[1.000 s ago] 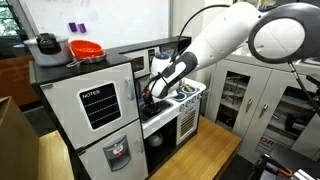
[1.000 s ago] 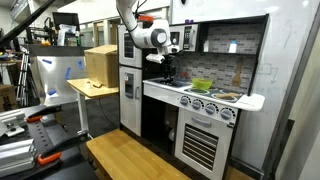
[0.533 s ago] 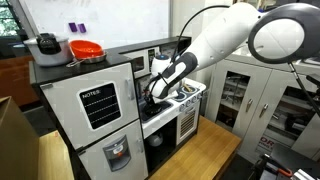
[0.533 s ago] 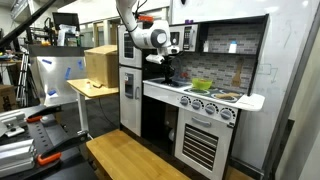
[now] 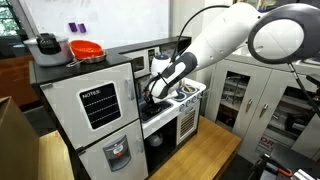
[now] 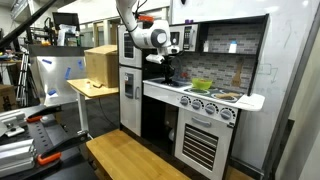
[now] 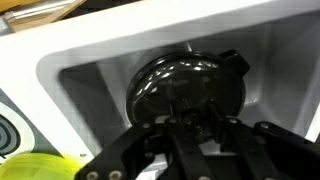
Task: Pick the lid on the grey pot, place it on the green pot then take the grey pot out of the sink and place it on the stove
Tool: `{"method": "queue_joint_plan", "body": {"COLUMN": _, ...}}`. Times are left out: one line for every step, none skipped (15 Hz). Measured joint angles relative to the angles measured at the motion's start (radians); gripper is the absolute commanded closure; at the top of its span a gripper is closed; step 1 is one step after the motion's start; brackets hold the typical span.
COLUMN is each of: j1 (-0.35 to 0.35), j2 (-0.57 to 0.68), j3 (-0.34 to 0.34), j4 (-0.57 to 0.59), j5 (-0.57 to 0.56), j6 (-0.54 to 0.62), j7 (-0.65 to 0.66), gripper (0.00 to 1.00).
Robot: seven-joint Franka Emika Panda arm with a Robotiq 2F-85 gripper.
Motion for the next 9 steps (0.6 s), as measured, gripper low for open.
{"method": "queue_joint_plan", "body": {"j1": 0.000, "j2": 0.000, "j3": 0.000, "j4": 0.000, "j5": 0.000, "j6": 0.000, "j7": 0.000, "gripper": 0.92}}
{"method": "queue_joint_plan", "body": {"j1": 0.000, "j2": 0.000, "j3": 0.000, "j4": 0.000, "j5": 0.000, "j6": 0.000, "j7": 0.000, "gripper": 0.92}}
{"method": "queue_joint_plan", "body": {"j1": 0.000, "j2": 0.000, "j3": 0.000, "j4": 0.001, "j5": 0.000, "j6": 0.000, "j7": 0.001, "gripper": 0.92}}
{"method": "queue_joint_plan", "body": {"j1": 0.000, "j2": 0.000, "j3": 0.000, "j4": 0.001, "j5": 0.000, "j6": 0.000, "j7": 0.004, "gripper": 0.92}}
{"method": "queue_joint_plan", "body": {"j1": -0.001, "j2": -0.002, "j3": -0.001, "j4": 0.001, "j5": 0.001, "j6": 0.000, "j7": 0.008, "gripper": 0.92}}
{"method": "queue_joint_plan", "body": {"j1": -0.002, "j2": -0.006, "j3": -0.003, "j4": 0.000, "j5": 0.001, "j6": 0.000, "j7": 0.013, "gripper": 0.92}}
{"method": "queue_joint_plan", "body": {"j1": -0.003, "j2": -0.015, "j3": -0.006, "j4": -0.002, "j5": 0.002, "j6": 0.000, "j7": 0.018, "gripper": 0.92}}
{"method": "queue_joint_plan", "body": {"j1": -0.003, "j2": -0.025, "j3": -0.012, "j4": -0.005, "j5": 0.002, "j6": -0.001, "j7": 0.026, "gripper": 0.92}}
{"method": "queue_joint_plan", "body": {"j1": -0.004, "j2": -0.038, "j3": -0.019, "j4": -0.009, "j5": 0.002, "j6": -0.002, "j7": 0.033, "gripper": 0.92}}
